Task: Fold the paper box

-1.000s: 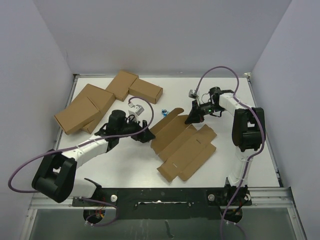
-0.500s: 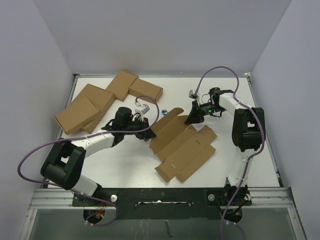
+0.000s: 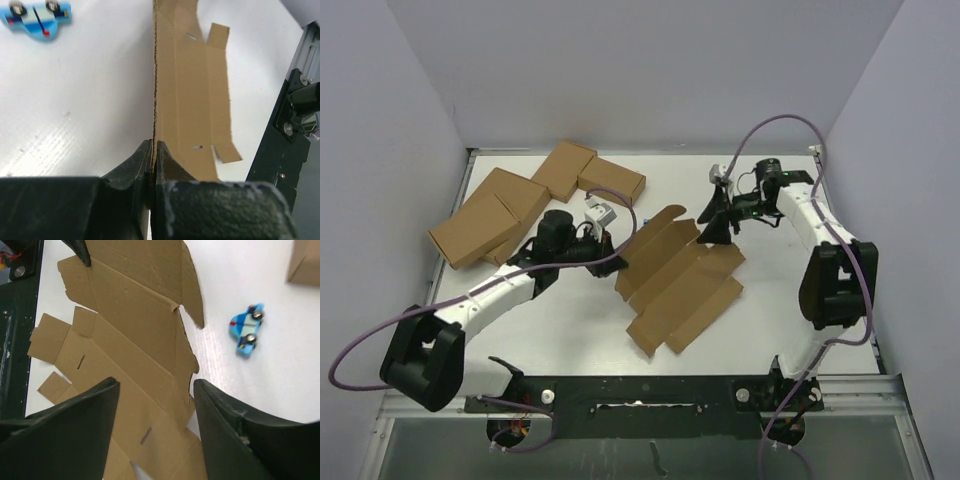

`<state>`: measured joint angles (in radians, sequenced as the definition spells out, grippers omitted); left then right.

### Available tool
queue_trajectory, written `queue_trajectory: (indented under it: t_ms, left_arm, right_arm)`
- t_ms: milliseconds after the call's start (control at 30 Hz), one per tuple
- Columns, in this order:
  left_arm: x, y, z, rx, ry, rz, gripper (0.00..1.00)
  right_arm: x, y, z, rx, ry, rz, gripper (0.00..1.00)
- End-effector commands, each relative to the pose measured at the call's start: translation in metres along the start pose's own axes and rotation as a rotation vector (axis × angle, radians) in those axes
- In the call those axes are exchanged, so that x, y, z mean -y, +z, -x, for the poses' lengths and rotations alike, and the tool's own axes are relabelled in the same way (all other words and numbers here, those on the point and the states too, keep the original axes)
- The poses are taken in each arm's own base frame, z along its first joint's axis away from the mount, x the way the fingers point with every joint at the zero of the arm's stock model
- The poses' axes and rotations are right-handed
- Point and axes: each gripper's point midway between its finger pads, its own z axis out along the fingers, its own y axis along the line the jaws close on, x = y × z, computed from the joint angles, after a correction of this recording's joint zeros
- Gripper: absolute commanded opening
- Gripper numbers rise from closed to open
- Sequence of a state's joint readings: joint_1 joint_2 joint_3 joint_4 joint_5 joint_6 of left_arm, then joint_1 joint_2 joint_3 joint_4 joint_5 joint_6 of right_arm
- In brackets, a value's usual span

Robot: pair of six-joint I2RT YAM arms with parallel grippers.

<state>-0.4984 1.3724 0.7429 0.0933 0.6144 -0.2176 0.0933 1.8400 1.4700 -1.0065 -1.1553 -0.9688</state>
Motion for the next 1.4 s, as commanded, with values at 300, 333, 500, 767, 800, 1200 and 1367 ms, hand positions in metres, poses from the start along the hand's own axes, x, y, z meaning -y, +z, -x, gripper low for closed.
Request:
queue_trajectory:
  t_ms: [300,333,500,767,800,1200,1367]
  left_arm:
    - [0.081,-0.071,0.104,0.190,0.599,-0.192,0.00]
    - [0.084,-0.075,0.105,0.189,0.626,-0.212,0.00]
    - [0.094,-0.084,0.095,0.238,0.709,-0.299,0.00]
    - [0.095,-0.100,0.086,0.330,0.734,-0.346,0.00]
    - [0.095,-0.100,0.084,0.327,0.737,-0.343,0.00]
    - [0.092,-0.098,0.082,0.315,0.731,-0.345,0.00]
    - [0.090,-0.098,0.083,0.317,0.731,-0.333,0.00]
  right_arm:
    - [-0.026,-0.132,0.093,0.371,-0.017,-0.369,0.66]
    - [-0.030,-0.135,0.094,0.386,-0.013,-0.367,0.65]
    - [-0.036,-0.138,0.089,0.398,-0.048,-0.371,0.53]
    - [-0.059,-0.114,0.085,0.372,-0.217,-0.262,0.24]
    - [-0.063,-0.109,0.085,0.366,-0.246,-0.246,0.23]
    - [-0.094,-0.077,0.081,0.321,-0.416,-0.135,0.21]
    - [-0.111,-0.073,0.086,0.338,-0.467,-0.098,0.21]
